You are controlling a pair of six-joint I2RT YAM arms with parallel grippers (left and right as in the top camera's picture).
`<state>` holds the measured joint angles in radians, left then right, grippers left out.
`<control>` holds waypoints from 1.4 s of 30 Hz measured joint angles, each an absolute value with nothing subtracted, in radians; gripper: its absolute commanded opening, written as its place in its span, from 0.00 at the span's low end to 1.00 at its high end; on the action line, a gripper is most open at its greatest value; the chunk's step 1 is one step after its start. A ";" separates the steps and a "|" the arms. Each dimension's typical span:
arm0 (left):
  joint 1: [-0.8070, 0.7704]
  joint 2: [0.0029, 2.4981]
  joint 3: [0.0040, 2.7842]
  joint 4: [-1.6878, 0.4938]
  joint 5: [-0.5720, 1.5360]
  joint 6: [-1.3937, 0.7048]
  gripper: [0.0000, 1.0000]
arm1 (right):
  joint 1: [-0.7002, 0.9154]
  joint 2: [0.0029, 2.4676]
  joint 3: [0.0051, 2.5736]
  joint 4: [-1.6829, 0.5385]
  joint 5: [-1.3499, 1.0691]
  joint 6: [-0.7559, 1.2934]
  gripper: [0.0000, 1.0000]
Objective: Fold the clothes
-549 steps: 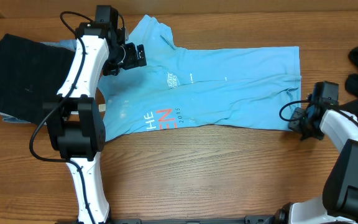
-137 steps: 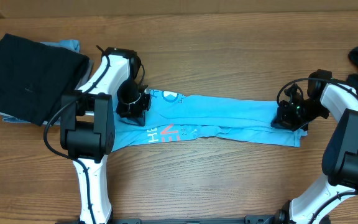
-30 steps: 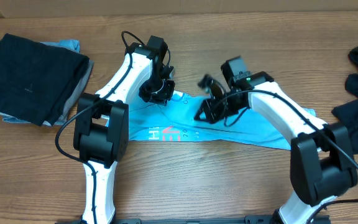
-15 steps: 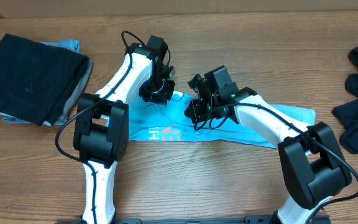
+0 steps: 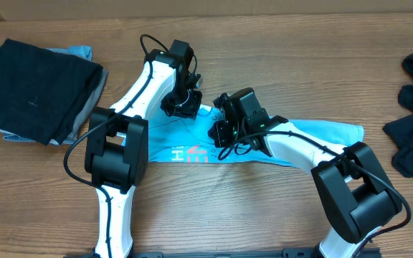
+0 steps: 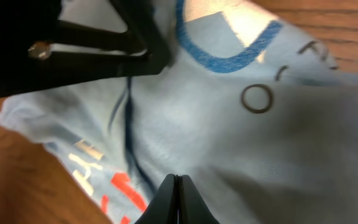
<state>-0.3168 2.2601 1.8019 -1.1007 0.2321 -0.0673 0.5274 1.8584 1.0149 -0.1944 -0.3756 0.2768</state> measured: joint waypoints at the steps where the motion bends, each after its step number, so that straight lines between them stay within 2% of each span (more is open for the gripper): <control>1: -0.317 2.260 1.802 -1.100 0.232 -0.067 0.31 | 0.530 1.858 1.014 -0.194 -0.363 0.282 0.04; 18: -0.317 2.260 1.802 -1.098 0.232 -0.068 0.31 | 0.637 1.858 1.011 -0.220 -0.286 0.355 0.04; 42: -0.317 2.260 1.802 -1.100 0.232 -0.067 0.29 | 0.614 1.850 0.964 -0.294 -0.249 0.389 0.04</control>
<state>-0.3168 2.2601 1.8023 -1.1000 0.2317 -0.0673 0.6144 1.8503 0.9642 -0.2943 -0.2489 0.3885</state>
